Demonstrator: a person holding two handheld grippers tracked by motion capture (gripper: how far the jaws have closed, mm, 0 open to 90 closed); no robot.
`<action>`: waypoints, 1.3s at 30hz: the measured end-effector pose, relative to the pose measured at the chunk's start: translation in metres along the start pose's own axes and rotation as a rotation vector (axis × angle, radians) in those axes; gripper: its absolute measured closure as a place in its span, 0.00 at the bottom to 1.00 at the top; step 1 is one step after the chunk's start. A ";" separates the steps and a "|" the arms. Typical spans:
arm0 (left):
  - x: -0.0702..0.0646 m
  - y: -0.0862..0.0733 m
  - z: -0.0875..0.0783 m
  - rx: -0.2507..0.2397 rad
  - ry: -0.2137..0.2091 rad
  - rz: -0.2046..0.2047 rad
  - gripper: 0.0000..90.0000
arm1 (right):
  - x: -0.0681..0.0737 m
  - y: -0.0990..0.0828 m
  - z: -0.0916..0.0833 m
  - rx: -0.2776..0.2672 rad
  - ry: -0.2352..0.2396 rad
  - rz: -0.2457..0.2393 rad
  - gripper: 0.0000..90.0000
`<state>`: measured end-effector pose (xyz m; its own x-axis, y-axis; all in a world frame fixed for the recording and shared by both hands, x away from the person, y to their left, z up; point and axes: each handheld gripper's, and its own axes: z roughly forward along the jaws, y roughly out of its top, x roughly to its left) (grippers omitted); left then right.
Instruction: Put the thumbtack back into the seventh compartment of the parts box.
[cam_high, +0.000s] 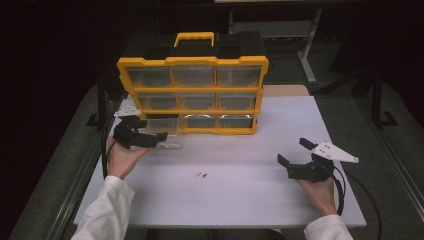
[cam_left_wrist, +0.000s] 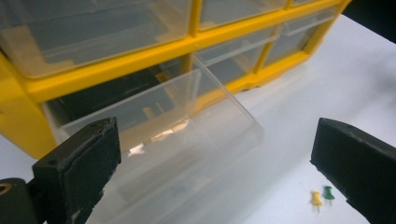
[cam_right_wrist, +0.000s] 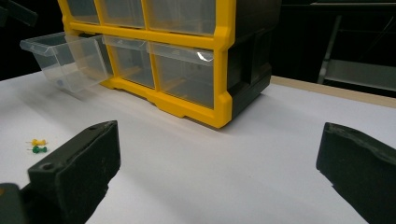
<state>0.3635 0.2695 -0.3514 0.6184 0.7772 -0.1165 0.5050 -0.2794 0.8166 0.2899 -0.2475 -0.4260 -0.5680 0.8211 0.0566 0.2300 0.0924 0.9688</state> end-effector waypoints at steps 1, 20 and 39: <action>-0.002 -0.001 0.000 -0.008 -0.001 0.000 0.02 | 0.000 0.000 0.000 0.002 0.001 0.000 0.00; -0.054 -0.017 0.009 0.010 -0.094 0.075 0.00 | 0.000 0.000 -0.001 -0.001 -0.001 0.000 0.00; -0.076 -0.041 0.033 0.081 -0.095 0.107 0.00 | 0.000 0.000 -0.001 0.001 0.001 -0.004 0.00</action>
<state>0.3159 0.2035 -0.3948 0.7234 0.6849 -0.0870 0.4778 -0.4057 0.7792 0.2892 -0.2474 -0.4259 -0.5695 0.8203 0.0526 0.2285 0.0966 0.9687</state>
